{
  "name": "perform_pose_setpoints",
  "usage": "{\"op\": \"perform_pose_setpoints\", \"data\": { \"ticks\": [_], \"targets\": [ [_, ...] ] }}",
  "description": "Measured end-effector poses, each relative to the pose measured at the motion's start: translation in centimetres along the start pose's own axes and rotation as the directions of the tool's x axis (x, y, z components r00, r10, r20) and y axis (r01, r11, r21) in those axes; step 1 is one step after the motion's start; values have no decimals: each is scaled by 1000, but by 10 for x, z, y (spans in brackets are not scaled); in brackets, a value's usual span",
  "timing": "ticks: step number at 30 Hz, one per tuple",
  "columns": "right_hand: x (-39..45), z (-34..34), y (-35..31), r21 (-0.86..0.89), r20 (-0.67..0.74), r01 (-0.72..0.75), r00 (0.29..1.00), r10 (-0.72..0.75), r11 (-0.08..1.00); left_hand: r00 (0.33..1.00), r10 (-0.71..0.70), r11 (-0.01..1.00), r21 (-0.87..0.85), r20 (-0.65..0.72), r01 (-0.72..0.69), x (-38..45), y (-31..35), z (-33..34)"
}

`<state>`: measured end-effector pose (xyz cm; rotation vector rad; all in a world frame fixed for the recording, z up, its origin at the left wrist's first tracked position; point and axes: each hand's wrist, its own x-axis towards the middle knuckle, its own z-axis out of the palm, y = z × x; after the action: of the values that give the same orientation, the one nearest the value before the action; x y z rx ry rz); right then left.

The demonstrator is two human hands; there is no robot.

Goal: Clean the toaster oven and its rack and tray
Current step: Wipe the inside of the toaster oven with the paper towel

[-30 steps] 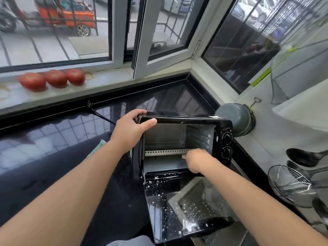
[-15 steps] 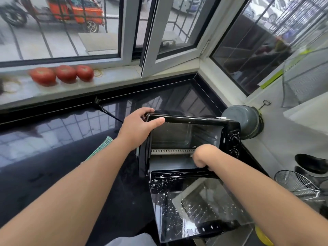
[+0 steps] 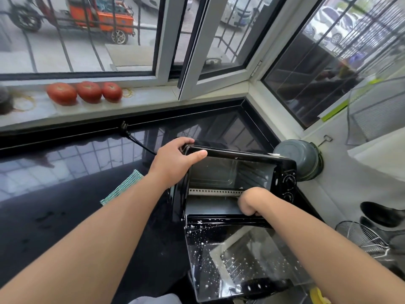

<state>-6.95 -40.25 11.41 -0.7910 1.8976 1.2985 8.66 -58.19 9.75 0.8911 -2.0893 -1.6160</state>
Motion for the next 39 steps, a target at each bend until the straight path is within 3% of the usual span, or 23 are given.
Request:
{"op": "perform_pose_setpoints", "data": {
  "ticks": [9,15,18,21,24,26,28,31,34,35,36,38,39],
  "targets": [
    [-12,-3,5,28,83,73,994,-75,997,999,-35,999,8,-34,36,1,6,-2],
    [-44,29,15,46,-198,17,980,-8,999,999,-31,999,-7,-36,31,0,4,-1],
    [-63,59,27,27,-435,-37,899,45,999,999,-39,999,-9,-31,39,3,0,-2],
    [-80,87,48,71,-444,-119,885,138,990,999,-28,1000,6,-26,28,5,-3,1],
    [-96,101,86,257,-363,-211,883,296,943,999,-16,1000,0,-33,16,5,-4,1],
    [-106,104,110,326,-386,-283,831,401,902,999,-14,1000,5,-34,14,6,-4,2],
    [-114,102,117,347,-497,-318,736,460,882,999,-17,1000,14,-35,17,6,-4,3],
    [-123,97,94,549,-684,-91,523,509,831,999,-17,1000,9,-38,17,5,-4,3],
    [-116,93,69,603,-762,136,390,517,786,999,-17,1000,14,-41,18,6,-4,3],
    [-108,93,62,536,-808,167,383,447,827,999,-17,1000,19,-42,18,7,-3,3],
    [-97,95,53,441,-842,192,428,330,877,999,-19,1000,23,-43,20,8,-4,3],
    [-72,107,39,271,-797,256,600,67,928,999,-23,999,23,-40,24,8,-3,2],
    [-66,112,36,270,-727,295,686,-6,916,999,-23,999,24,-36,24,7,-3,2]
  ]
}}
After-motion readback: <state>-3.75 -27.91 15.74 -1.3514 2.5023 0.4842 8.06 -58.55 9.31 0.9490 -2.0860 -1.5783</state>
